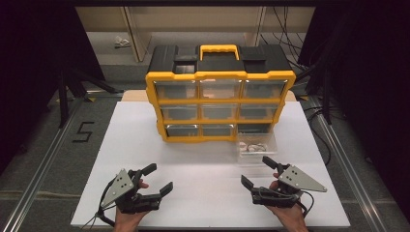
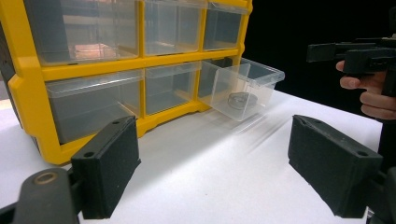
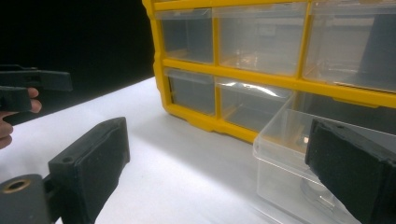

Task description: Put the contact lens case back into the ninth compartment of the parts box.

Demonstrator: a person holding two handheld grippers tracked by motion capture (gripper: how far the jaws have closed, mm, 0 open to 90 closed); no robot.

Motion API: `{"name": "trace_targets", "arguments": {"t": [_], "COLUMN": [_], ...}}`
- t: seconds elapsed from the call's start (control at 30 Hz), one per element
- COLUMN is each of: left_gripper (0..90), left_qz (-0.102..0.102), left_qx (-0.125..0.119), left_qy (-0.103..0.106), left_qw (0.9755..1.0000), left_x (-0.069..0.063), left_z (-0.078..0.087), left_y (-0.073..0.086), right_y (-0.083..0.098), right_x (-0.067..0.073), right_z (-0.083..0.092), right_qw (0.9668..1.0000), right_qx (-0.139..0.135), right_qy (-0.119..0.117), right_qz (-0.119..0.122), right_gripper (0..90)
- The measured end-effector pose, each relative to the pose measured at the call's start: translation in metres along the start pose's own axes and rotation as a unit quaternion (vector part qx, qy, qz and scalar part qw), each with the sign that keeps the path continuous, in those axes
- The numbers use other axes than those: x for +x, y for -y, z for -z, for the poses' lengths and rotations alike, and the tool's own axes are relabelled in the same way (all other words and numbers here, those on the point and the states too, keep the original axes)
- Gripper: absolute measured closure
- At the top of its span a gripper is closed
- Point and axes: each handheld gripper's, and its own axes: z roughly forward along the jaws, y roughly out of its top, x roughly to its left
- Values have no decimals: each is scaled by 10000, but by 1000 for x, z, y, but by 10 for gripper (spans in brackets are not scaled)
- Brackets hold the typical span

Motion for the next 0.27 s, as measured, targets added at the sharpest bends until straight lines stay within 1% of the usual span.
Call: {"name": "trace_targets", "arguments": {"t": [0.13, 0.27], "left_gripper": [161, 162], "left_qz": [-11, -6], "left_qx": [17, 11], "left_qy": [2, 1], "left_qw": [10000, 10000], "left_x": [0, 0], "left_z": [0, 0], "left_y": [0, 0], "right_y": [1, 0], "right_x": [-1, -1], "right_z": [-1, 0], "right_qw": [10000, 10000], "right_qx": [-9, 2], "right_qy": [15, 17], "right_qz": [-23, 3], "right_gripper": [72, 72]}}
